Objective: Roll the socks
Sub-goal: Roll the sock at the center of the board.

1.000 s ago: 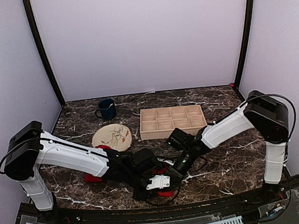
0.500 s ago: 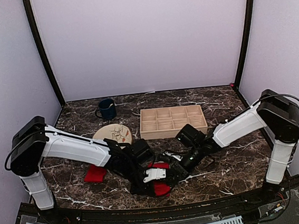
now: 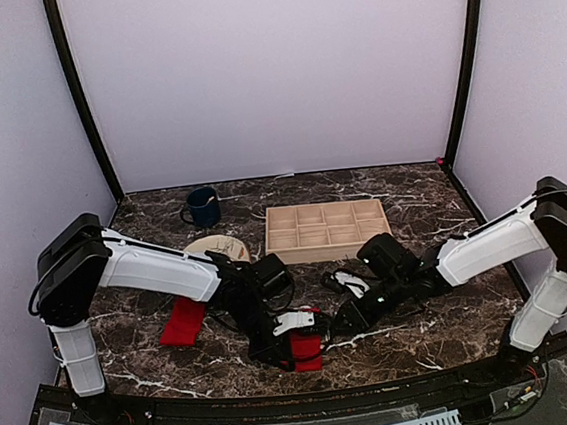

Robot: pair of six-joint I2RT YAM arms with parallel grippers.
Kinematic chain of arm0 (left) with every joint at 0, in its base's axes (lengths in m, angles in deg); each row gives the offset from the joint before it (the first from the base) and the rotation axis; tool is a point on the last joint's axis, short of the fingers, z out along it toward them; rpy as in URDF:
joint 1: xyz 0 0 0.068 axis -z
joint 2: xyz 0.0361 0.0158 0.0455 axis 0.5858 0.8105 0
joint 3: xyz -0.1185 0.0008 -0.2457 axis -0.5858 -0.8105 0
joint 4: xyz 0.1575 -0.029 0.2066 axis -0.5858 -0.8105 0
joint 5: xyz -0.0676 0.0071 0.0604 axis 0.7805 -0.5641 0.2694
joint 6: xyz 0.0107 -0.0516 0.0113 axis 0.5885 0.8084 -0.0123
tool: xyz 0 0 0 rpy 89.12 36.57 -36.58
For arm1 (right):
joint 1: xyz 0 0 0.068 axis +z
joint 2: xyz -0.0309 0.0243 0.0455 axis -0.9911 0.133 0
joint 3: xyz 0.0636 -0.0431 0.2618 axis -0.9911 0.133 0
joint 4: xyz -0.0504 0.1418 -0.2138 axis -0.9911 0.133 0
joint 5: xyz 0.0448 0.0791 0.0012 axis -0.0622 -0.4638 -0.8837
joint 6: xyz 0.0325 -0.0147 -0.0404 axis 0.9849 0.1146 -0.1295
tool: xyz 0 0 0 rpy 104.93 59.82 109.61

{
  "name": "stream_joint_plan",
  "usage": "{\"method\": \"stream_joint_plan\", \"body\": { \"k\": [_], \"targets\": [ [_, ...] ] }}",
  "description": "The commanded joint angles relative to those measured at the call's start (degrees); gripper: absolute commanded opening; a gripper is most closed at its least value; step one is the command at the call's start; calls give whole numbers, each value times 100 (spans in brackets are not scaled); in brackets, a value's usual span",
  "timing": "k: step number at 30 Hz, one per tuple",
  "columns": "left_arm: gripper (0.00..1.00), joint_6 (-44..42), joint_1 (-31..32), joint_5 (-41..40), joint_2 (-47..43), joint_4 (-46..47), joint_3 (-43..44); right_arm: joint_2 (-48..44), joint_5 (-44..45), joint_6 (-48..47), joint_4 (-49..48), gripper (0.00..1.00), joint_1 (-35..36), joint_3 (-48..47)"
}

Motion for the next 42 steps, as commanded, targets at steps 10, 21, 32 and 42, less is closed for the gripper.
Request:
{"method": "stream_joint_plan", "body": {
  "k": [10,21,32,42],
  "targets": [
    [7,-19,-195,478,603,-887,277,-1367,2099,-343,-700,31,1125,800],
    [8,-53,-364,716,779,-971,383,-1024,2684,-806,-436,33,2264,387],
    [9,-84,-383,796,821,-991,383,-355,2746,-1229,-330,35,2608,-127],
    [9,-96,-388,862,845,-995,378,-127,2874,-1502,-377,38,2614,-319]
  ]
}}
